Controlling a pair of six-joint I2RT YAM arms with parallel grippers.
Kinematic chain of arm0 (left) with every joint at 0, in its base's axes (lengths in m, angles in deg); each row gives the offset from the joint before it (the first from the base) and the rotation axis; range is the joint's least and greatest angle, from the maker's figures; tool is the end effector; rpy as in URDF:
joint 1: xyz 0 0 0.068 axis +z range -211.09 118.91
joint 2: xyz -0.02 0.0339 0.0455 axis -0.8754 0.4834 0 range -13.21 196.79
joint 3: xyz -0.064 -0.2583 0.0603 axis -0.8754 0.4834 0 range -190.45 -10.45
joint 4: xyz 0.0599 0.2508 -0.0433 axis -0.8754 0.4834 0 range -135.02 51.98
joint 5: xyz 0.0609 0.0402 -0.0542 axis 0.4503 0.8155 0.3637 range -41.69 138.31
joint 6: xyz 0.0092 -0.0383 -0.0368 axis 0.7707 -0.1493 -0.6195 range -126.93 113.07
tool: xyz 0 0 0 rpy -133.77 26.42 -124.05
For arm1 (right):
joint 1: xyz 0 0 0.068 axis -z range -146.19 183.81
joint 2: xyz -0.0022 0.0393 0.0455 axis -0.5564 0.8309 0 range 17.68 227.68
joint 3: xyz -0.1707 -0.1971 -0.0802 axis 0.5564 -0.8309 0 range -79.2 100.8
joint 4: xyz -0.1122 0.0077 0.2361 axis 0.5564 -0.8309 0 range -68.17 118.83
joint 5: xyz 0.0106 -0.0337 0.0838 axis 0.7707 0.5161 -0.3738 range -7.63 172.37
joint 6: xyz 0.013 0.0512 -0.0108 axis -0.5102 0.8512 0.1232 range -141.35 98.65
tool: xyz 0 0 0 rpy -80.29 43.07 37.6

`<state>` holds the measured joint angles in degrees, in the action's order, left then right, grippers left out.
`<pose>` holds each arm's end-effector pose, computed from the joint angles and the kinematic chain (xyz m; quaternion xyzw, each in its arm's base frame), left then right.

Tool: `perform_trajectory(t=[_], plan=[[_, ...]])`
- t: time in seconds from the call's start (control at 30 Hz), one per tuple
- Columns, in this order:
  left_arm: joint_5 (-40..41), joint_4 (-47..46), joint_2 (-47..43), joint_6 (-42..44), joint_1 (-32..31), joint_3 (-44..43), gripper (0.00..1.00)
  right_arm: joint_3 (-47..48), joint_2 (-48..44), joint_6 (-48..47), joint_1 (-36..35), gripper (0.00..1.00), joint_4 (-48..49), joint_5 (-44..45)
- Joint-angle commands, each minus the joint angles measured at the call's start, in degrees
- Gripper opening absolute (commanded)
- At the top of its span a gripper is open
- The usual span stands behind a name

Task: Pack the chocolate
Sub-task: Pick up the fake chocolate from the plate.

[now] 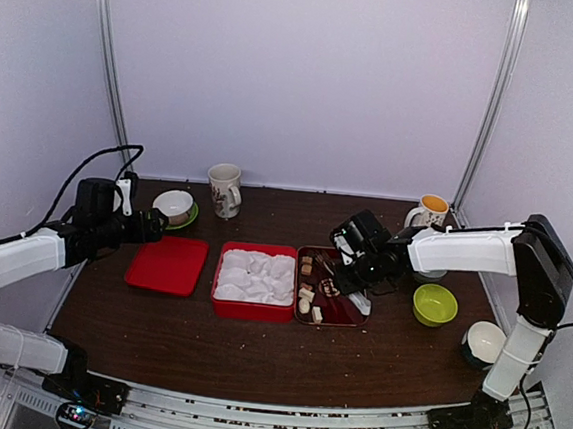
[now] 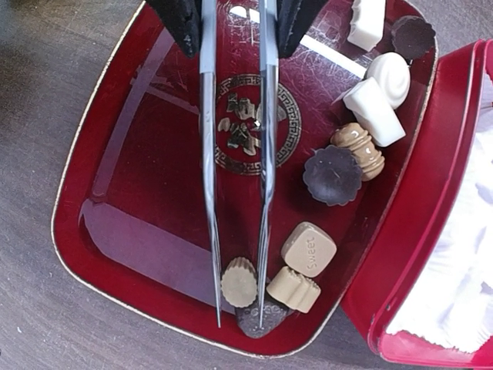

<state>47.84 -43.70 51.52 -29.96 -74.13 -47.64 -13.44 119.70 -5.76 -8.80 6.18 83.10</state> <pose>0.2418 -0.0563 0.2394 -0.0729 0.8579 -0.1609 0.4825 0.2687 0.2466 0.1813 -0.2233 0.9372 0.1249 0.2371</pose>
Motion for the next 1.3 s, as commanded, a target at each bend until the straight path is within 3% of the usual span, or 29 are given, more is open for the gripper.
perform_trajectory(t=[0.0,0.17,0.4,0.7,0.97,1.27], plan=[[7.00,-3.59,-0.02,2.95,0.65,0.32,0.98,0.59,-2.81,-0.48,0.25,0.27,0.59,-1.16],[14.68,-5.60,-0.29,8.04,0.67,0.16,0.98,-1.99,-6.56,-1.02,0.21,0.27,0.08,-2.45],[23.69,-17.75,-1.26,14.85,0.83,5.89,0.98,-5.54,-11.06,-2.17,0.24,0.26,0.07,-4.14],[27.01,-21.54,2.41,19.59,2.83,5.12,0.98,-6.85,-14.28,-2.75,0.07,0.25,-0.01,-6.89],[20.96,-25.25,4.92,20.28,8.66,7.83,0.98,-7.79,-16.32,-3.29,0.02,0.25,-0.60,-7.97],[16.45,-32.39,8.22,22.28,10.29,10.69,0.98,-7.75,-17.04,-3.97,-0.21,0.25,-0.97,-10.37]])
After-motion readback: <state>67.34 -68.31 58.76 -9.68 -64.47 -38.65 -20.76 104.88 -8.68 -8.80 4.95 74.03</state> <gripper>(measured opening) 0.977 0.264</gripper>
